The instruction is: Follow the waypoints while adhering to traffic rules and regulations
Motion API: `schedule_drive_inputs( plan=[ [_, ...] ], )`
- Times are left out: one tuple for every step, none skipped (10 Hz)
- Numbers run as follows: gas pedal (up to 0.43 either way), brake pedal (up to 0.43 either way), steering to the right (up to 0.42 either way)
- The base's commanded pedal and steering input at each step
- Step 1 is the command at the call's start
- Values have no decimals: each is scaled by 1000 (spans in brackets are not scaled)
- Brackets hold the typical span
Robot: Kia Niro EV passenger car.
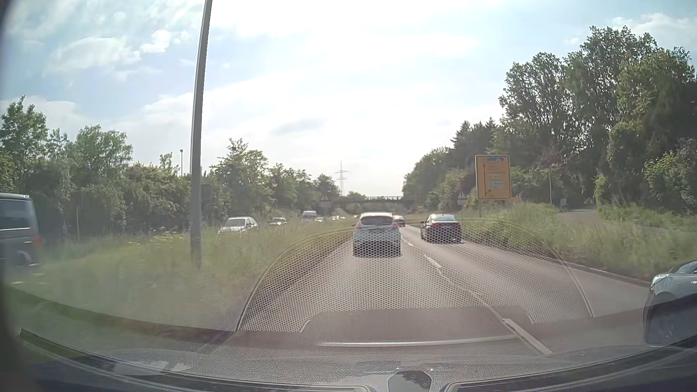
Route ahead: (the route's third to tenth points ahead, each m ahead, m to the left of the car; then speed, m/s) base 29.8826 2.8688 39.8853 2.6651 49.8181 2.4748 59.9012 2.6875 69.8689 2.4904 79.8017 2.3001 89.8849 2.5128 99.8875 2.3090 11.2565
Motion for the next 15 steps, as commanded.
schedule_drive_inputs(
  plan=[
    [47, 0, -1],
    [47, 0, -1],
    [47, 0, -1],
    [47, 0, -1],
    [47, 0, -1],
    [47, 0, -1],
    [47, 0, -1],
    [47, 0, -1],
    [59, 0, -1],
    [67, 0, -1],
    [67, 0, -1],
    [67, 0, -1],
    [79, 0, -1],
    [87, 0, -1],
    [87, 0, -1]
  ],
)
